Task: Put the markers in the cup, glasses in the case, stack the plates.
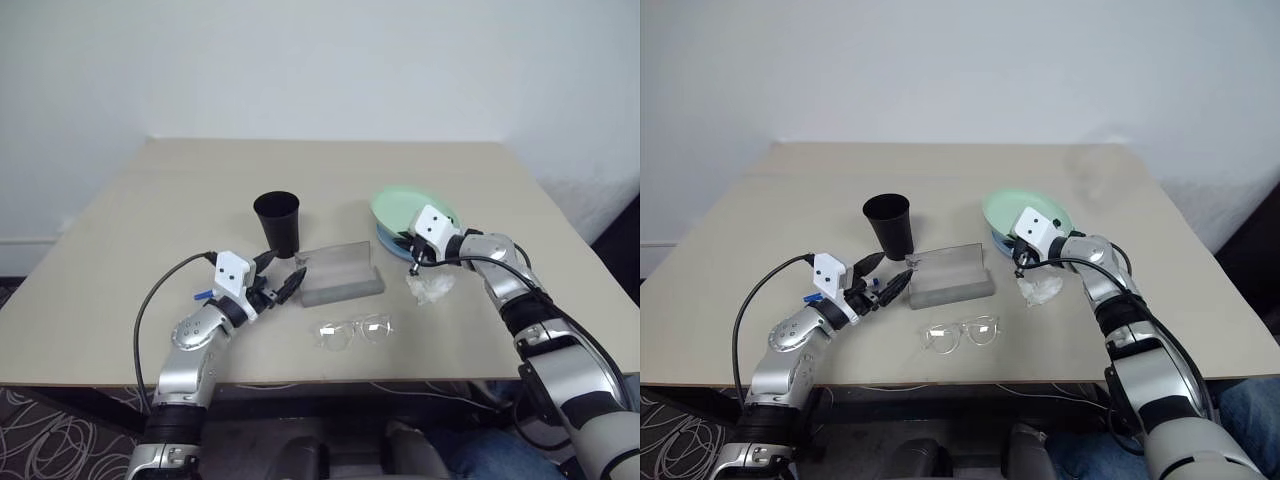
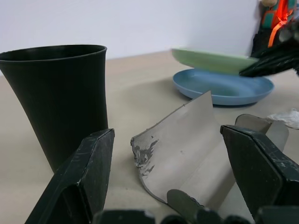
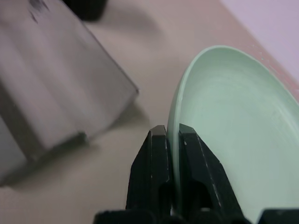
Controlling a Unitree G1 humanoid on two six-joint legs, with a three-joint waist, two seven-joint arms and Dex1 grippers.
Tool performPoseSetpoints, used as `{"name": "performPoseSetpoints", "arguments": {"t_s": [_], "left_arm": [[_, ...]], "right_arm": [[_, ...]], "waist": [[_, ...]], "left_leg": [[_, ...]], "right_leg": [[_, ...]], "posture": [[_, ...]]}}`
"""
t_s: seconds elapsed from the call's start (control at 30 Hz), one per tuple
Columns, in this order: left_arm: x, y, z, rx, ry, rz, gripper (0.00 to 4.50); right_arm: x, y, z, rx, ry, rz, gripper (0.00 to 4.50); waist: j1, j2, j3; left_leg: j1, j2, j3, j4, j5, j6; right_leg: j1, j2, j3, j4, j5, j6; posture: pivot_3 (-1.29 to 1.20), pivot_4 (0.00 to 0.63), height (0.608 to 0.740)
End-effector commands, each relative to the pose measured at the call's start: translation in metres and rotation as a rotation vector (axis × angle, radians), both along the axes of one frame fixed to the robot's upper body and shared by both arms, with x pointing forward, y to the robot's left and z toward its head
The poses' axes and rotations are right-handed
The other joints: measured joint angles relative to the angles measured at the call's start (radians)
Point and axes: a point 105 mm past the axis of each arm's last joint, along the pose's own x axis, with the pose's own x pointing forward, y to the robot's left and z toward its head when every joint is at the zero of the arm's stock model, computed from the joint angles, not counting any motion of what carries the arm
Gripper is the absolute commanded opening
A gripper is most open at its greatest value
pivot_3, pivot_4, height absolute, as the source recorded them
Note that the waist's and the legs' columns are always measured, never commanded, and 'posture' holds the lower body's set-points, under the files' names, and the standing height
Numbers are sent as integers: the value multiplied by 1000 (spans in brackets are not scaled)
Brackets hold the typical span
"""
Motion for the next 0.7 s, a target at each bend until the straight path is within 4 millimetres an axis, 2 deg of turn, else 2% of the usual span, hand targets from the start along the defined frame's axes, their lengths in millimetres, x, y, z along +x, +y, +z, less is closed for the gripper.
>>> {"name": "performPoseSetpoints", "arguments": {"t_s": [0.03,0.17,0.37,0.47,0.6,0.7], "left_arm": [[0,0,16,2,-62,6,3872],[1,0,16,2,-63,9,3872],[1,-1,17,2,-66,3,3872],[1,-2,17,2,-64,-4,3872],[3,-5,16,1,-62,-17,3872],[5,-8,16,-1,-61,-25,3872]], "right_arm": [[11,1,23,25,-81,-9,1452],[11,2,31,33,-125,13,2797],[5,-8,56,129,-166,35,2797],[-16,-14,60,143,-92,134,2797],[-49,-25,48,75,26,239,2797],[-60,-32,35,58,111,235,2797]], "waist": [[0,0,0],[0,0,0],[1,1,0],[3,1,0],[4,1,0],[1,1,0]], "left_leg": [[0,0,0,0,0,0],[1,0,0,0,0,0],[0,0,0,0,0,0],[0,0,-1,0,0,0],[0,-1,-3,0,0,0],[0,0,-1,0,0,0]], "right_leg": [[0,0,0,0,0,0],[0,0,0,0,0,1],[0,0,0,0,1,2],[1,0,0,0,1,2],[1,-1,-2,0,-1,4],[1,0,0,0,-2,6]], "posture": [[0,0,721],[0,0,721],[0,0,721],[0,0,721],[0,0,721],[0,0,721]]}}
